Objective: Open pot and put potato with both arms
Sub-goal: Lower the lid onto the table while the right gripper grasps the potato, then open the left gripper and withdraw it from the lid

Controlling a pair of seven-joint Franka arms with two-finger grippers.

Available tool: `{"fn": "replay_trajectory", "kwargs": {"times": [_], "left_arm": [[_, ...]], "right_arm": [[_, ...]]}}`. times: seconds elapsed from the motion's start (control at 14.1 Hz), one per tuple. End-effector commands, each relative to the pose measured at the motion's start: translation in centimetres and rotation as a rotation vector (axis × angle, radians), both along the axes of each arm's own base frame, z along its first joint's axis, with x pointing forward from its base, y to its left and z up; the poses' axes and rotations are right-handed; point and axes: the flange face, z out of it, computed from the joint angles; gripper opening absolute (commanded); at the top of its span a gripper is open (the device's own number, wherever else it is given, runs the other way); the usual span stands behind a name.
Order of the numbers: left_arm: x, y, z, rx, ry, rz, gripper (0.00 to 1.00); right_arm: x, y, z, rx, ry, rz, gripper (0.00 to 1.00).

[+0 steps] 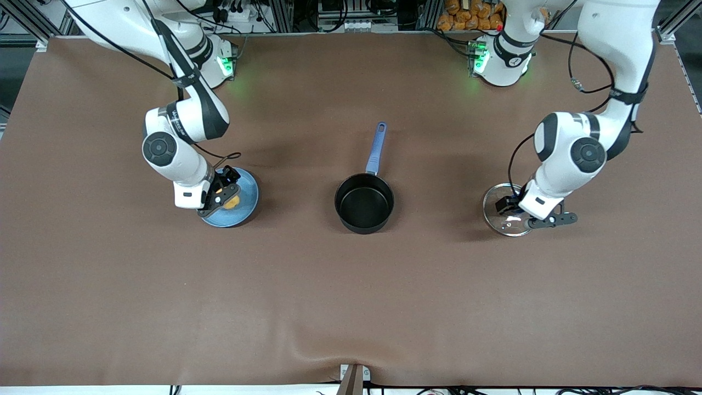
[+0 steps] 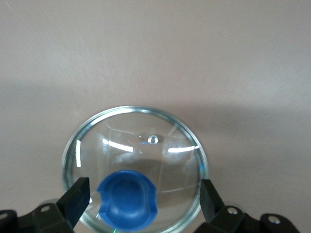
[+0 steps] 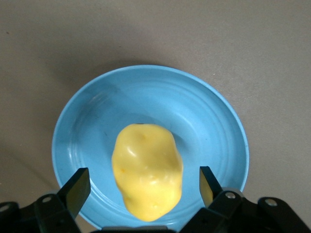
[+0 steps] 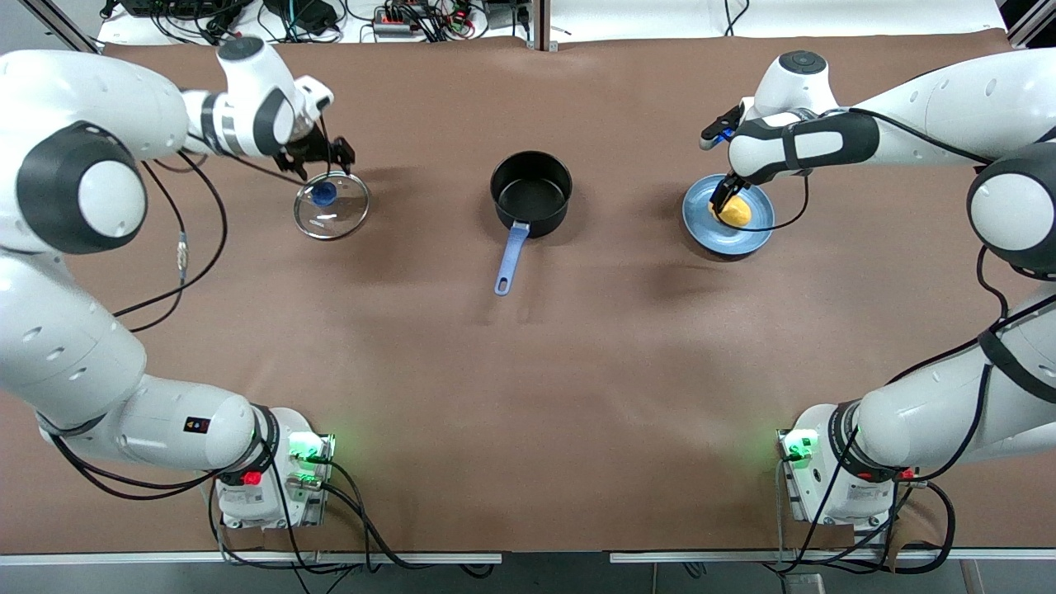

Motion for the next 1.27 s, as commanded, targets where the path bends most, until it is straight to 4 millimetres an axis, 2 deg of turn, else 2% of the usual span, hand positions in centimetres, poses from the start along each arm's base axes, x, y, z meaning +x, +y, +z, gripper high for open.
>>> {"fn": "replay_trajectory", "kwargs": {"times": [0.0, 0.35, 0.42, 0.57, 0.64, 0.71, 0.78, 0.85, 0.92, 1.06, 1.13, 1.2], "left_arm": [[1.6, 0.5, 7.6, -0.004, -0.016, 0.003, 1.00], [4.1, 0.9, 19.7, -0.003, -0.006, 0.014, 1.00], [4.5, 1.0, 22.4, -0.001, 0.000, 0.014, 1.00], [4.3, 1.1, 26.0, 0.002, 0.017, 0.009, 1.00], [4.1, 1.2, 27.1, 0.003, 0.017, 0.010, 1.00], [4.0, 0.8, 27.3, 0.003, 0.023, 0.004, 1.00], [3.8, 0.5, 27.2, 0.004, 0.040, -0.002, 1.00], [3.7, 0.3, 27.3, 0.004, 0.051, -0.005, 1.00], [3.6, 0.3, 28.0, 0.004, 0.057, -0.007, 1.00], [3.4, 0.4, 29.5, 0.003, 0.072, -0.005, 1.00], [3.4, 0.3, 30.0, 0.001, 0.072, -0.005, 1.00], [3.3, 0.4, 30.1, 0.001, 0.074, -0.003, 1.00]], "right_arm": [[-0.2, -0.8, -0.7, 0.025, -0.097, 0.095, 1.00], [-0.1, -0.7, -2.8, 0.038, -0.116, 0.095, 1.00], [-0.1, -0.6, -2.7, 0.039, -0.118, 0.097, 0.91], [-0.2, -0.5, -2.6, 0.035, -0.112, 0.107, 0.63], [-0.1, -0.5, -2.3, 0.034, -0.113, 0.110, 0.52], [-0.1, -0.5, -2.2, 0.032, -0.108, 0.112, 0.43], [-0.1, -0.6, -1.9, 0.030, -0.102, 0.109, 0.18], [0.2, -0.6, -1.1, 0.029, -0.115, 0.105, 0.07], [0.7, -0.6, -0.3, 0.028, -0.120, 0.100, 0.05], [2.4, 0.0, 3.7, 0.013, -0.075, 0.062, 0.05], [3.5, 1.1, 6.2, -0.002, -0.042, 0.015, 0.05], [4.4, 3.1, 8.7, -0.013, -0.024, -0.031, 0.05]]}}
